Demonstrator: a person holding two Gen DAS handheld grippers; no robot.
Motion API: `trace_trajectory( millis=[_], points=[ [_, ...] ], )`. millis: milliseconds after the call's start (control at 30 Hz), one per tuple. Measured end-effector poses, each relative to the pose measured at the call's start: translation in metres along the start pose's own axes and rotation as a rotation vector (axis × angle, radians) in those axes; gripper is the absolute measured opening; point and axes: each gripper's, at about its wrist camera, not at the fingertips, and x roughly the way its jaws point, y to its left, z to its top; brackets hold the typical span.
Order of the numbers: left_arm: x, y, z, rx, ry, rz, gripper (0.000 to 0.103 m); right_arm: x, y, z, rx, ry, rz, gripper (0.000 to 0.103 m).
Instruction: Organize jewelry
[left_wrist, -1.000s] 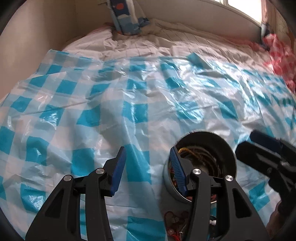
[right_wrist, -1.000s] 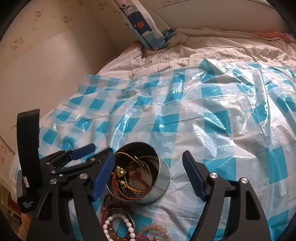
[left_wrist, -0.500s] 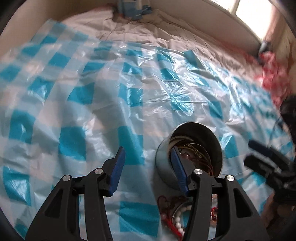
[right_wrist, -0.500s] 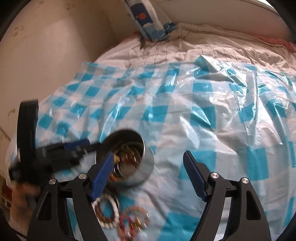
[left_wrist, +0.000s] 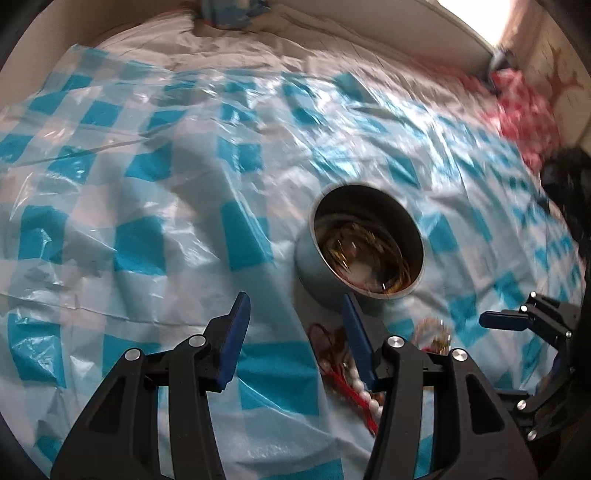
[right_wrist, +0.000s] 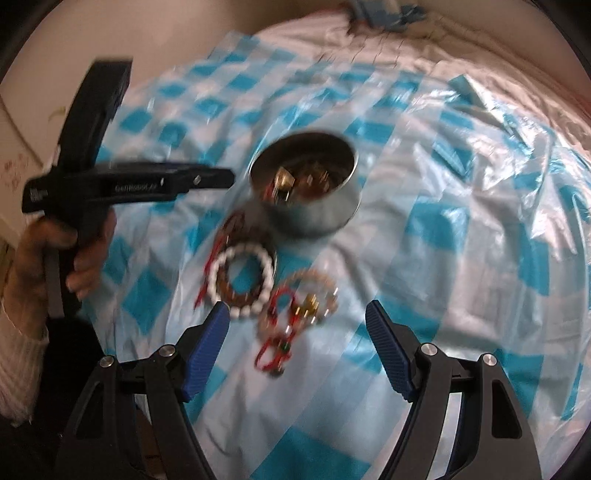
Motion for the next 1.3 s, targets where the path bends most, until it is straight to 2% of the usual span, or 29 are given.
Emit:
trace_trajectory(
  millis=[133, 233, 367, 467, 567, 700, 767, 867, 900, 1000, 1067, 1100, 1167, 1300],
  points=[
    [0.009, -0.009, -0.008, 0.035, 0.022, 0.051, 0.049, 0.013, 0.007, -0.009, -0.014, 0.066, 0.007, 0.074],
    [0.019, -0.008, -0.016, 0.051, 0.054, 0.15, 0.049, 0.024, 0.012, -0.015, -0.028, 0.096, -0.01, 0.074],
    [0.018, 0.004, -0.024, 0.052, 0.079, 0.254, 0.055, 0.026, 0.011, -0.019, -0.041, 0.099, -0.146, 0.074],
    [0.01, 0.012, -0.028, 0.032, 0.071, 0.258, 0.057, 0.016, -0.001, -0.021, -0.004, 0.075, -0.202, 0.074],
    [0.002, 0.016, -0.031, 0.022, 0.053, 0.265, 0.056, 0.009, -0.004, -0.025, 0.025, 0.054, -0.135, 0.074],
    [-0.011, 0.009, -0.026, 0.014, -0.027, 0.167, 0.056, 0.011, 0.003, -0.025, 0.014, 0.047, -0.078, 0.073],
    [-0.013, 0.0, -0.024, 0.038, -0.058, 0.149, 0.056, 0.012, 0.003, -0.024, 0.025, 0.041, -0.059, 0.065],
    [-0.006, -0.009, -0.021, 0.057, -0.058, 0.125, 0.056, 0.018, 0.004, -0.022, 0.04, 0.042, -0.032, 0.053],
    [-0.002, -0.011, -0.023, 0.059, -0.038, 0.118, 0.056, 0.02, 0.005, -0.021, 0.04, 0.045, -0.03, 0.052],
    [0.014, -0.011, -0.029, 0.073, 0.061, 0.146, 0.057, 0.025, 0.007, -0.02, 0.03, 0.058, -0.026, 0.04],
    [0.02, -0.007, -0.033, 0.075, 0.102, 0.174, 0.056, 0.024, 0.009, -0.019, 0.009, 0.069, -0.048, 0.025],
    [0.021, -0.007, -0.035, 0.087, 0.108, 0.176, 0.057, 0.022, 0.009, -0.02, -0.001, 0.072, -0.064, 0.022],
    [0.02, -0.009, -0.036, 0.1, 0.107, 0.182, 0.057, 0.019, 0.006, -0.021, 0.0, 0.071, -0.079, 0.017],
    [0.021, -0.017, -0.038, 0.146, 0.1, 0.222, 0.057, 0.013, 0.002, -0.023, 0.004, 0.06, -0.085, 0.017]
  ],
)
